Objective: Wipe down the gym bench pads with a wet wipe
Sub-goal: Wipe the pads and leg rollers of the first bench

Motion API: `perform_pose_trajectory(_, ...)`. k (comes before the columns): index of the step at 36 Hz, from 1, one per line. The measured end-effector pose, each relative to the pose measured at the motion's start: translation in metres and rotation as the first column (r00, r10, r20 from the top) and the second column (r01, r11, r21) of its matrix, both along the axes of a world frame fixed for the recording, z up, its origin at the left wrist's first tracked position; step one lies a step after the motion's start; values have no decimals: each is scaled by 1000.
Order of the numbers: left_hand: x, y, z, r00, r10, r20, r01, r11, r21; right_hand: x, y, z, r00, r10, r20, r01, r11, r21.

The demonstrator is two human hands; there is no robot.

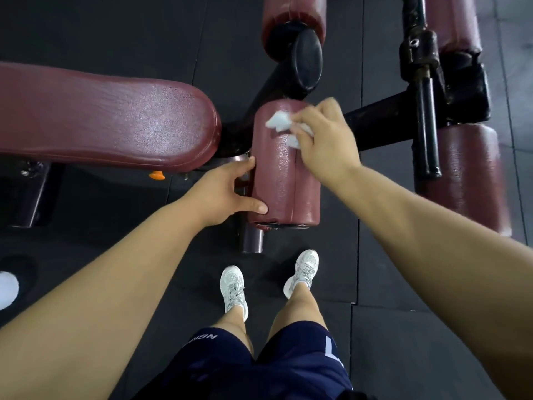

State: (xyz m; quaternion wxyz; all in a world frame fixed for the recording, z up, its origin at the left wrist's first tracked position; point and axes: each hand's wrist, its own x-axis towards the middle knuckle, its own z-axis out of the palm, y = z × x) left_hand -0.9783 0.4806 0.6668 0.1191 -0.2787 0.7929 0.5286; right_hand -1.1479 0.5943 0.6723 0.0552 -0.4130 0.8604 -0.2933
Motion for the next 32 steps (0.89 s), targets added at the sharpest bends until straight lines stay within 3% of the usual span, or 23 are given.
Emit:
perform_pose_trajectory(6,0,-3,18,980,-186,77,199,951,-237,32,43,13,983,56,175,-80,988,135)
perform_pose_trajectory(9,-5,-3,32,953,-263,153,302,877,-374,33,55,30,961,22,275,-100,957,272)
perform_pose_trajectory(14,-22,3,63,896,-394,205,440,726,-528,17,70,65,958,-11,288,-137,861,490)
perform_pose_trajectory(20,-46,25,93,842,-470,264,527,614,-587,-6,100,101,966,15,259,-135,881,454)
perform_pose_trajectory(25,-66,58,103,847,-472,244,524,663,-535,-27,138,114,965,43,257,-133,930,343)
perform_pose_trajectory(32,-110,122,90,802,-478,358,597,612,-519,-74,204,113,942,73,327,-150,964,219)
